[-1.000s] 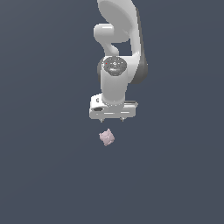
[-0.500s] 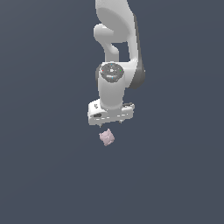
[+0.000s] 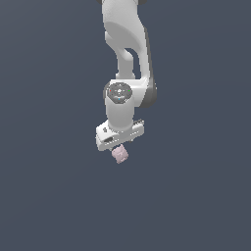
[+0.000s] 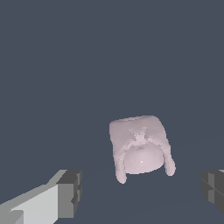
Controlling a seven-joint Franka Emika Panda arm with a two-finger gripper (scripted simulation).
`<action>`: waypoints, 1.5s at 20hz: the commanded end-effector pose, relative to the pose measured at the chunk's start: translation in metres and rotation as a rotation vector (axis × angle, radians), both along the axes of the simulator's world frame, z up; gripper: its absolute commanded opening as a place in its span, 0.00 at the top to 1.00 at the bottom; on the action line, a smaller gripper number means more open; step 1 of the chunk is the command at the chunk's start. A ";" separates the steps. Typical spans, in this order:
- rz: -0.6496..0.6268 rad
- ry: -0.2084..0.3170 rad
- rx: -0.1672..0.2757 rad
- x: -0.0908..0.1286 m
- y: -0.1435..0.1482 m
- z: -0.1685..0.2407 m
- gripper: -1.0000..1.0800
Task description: Pick up the object and move it to a goal position.
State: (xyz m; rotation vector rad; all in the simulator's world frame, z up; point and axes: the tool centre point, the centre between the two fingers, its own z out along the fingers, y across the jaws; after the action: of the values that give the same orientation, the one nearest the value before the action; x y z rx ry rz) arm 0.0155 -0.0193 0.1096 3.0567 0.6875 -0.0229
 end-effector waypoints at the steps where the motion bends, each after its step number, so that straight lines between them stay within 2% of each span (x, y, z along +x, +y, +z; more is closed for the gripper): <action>1: 0.049 -0.004 0.004 0.003 -0.003 -0.006 0.04; 11: 0.151 -0.011 0.012 0.009 -0.008 -0.019 0.04; 18: 0.152 -0.011 0.012 0.009 -0.009 -0.023 0.04; 30: 0.156 -0.011 0.012 0.009 -0.009 -0.069 0.04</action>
State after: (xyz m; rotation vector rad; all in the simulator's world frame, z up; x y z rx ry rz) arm 0.0233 -0.0281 0.0429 3.0027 0.9261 -0.0028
